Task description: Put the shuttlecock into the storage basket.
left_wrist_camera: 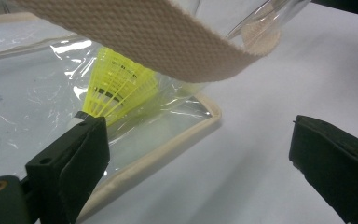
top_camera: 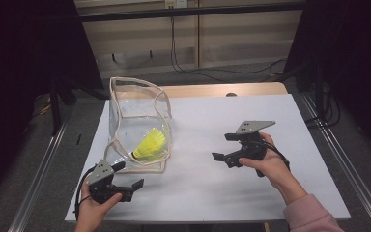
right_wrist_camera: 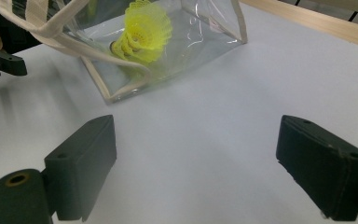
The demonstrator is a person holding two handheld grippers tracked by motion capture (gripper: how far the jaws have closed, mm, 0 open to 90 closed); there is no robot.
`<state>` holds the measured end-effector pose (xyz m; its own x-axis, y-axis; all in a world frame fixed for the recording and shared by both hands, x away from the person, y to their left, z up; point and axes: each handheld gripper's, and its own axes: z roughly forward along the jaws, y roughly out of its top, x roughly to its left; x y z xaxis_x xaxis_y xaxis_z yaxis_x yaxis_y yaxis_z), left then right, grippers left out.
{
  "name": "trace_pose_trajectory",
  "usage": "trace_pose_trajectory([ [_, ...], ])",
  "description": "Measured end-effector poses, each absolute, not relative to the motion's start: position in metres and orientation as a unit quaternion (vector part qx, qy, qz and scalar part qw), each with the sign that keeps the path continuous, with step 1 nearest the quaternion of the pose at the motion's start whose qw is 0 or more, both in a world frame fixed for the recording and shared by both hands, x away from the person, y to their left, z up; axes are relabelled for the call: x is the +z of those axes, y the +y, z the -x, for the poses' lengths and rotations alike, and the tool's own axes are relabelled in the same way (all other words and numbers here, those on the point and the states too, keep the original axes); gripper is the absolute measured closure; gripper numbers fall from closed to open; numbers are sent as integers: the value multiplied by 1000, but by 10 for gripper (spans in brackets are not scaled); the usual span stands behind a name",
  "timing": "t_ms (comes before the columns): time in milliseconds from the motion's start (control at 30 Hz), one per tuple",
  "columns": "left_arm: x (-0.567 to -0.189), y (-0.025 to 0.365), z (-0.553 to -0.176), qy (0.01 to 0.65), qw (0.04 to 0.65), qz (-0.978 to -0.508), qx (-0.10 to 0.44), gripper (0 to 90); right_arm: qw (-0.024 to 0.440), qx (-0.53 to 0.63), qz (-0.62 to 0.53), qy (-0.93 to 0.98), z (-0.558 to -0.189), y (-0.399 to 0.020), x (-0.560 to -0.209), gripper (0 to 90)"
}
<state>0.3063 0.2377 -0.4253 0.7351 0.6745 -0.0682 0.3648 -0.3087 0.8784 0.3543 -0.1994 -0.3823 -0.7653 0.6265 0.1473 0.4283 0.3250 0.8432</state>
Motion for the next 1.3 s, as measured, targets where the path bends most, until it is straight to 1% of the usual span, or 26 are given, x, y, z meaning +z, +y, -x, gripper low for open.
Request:
trace_pose_trajectory([
  [533, -425, 237, -307, 327, 483, -796, 160, 50, 117, 480, -342, 800, -344, -227, -395, 117],
  [1300, -426, 236, -307, 327, 485, -795, 159, 50, 125, 484, -350, 792, -333, -245, -406, 114],
])
